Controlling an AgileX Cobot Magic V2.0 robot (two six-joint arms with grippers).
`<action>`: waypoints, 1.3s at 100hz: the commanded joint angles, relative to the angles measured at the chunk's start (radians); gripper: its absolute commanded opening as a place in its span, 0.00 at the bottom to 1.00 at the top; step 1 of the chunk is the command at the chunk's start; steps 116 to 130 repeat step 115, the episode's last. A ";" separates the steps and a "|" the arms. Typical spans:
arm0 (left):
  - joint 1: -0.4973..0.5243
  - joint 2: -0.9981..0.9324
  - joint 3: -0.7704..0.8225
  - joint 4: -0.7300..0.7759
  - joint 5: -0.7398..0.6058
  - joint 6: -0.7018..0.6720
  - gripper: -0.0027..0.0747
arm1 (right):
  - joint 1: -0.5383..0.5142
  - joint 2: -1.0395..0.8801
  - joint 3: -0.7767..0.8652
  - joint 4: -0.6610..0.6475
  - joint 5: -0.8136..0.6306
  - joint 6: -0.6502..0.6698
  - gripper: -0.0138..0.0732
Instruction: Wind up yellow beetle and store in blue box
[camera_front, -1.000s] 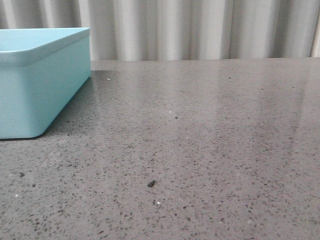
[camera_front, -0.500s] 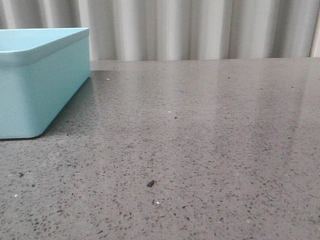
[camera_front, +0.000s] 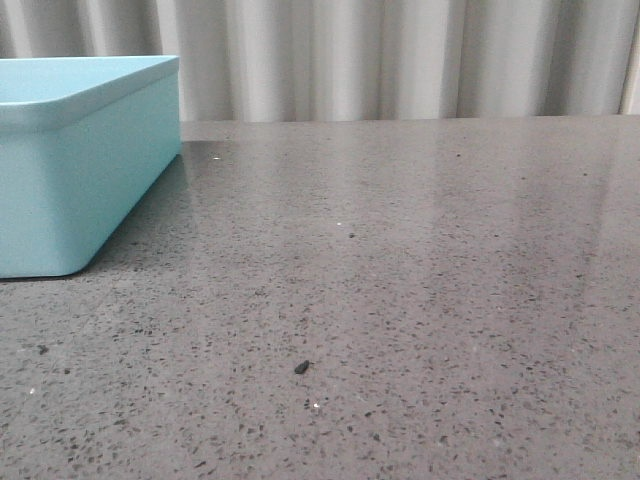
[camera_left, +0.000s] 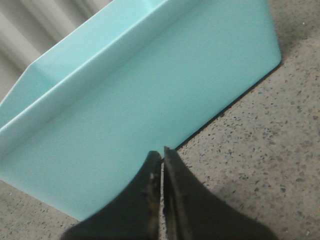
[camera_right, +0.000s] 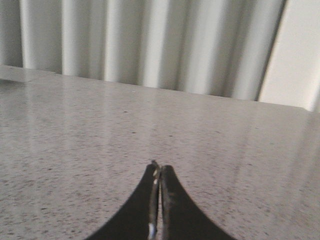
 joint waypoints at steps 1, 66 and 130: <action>-0.007 0.010 0.027 -0.015 -0.072 -0.005 0.01 | -0.043 0.013 0.027 -0.011 0.011 0.016 0.11; -0.007 0.010 0.027 -0.015 -0.072 -0.005 0.01 | -0.097 -0.027 0.027 -0.012 0.034 0.016 0.11; -0.007 0.010 0.027 -0.015 -0.072 -0.005 0.01 | -0.097 -0.027 0.027 -0.012 0.034 0.016 0.11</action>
